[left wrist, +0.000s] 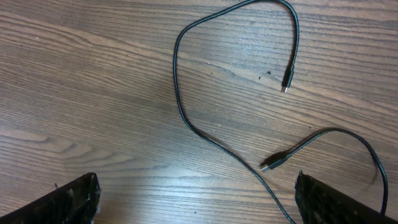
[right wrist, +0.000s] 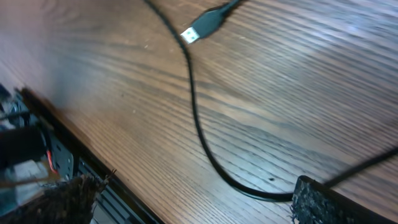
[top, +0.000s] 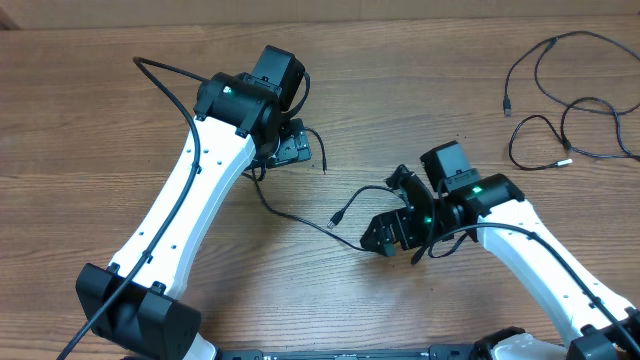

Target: Untangle cables

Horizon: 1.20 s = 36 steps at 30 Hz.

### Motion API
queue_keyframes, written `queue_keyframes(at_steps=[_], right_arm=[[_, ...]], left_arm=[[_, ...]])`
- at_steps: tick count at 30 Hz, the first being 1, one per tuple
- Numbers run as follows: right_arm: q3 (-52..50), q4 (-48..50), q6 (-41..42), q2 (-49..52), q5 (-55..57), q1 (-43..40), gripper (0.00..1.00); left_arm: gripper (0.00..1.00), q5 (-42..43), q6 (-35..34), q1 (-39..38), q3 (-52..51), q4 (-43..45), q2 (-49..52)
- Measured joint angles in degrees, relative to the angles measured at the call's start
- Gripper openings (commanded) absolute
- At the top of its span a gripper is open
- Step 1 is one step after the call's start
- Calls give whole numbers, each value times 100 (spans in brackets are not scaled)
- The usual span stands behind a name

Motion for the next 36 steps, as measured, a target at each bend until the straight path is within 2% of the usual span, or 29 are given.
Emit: queue_keyframes(at_steps=[8,20,28,36], right_arm=[[-7,435,-909,9,142,651,100],[-7,885,-2096,761,498,772,100],[-7,1073,-2339,1445,533,772,97],[-7,1132,-2472,1696,531,785,96]], left_arm=[[100,0,0,0,0,0,0],[100,0,0,0,0,0,0],[99,0,0,0,0,0,0],[100,0,0,0,0,0,0]])
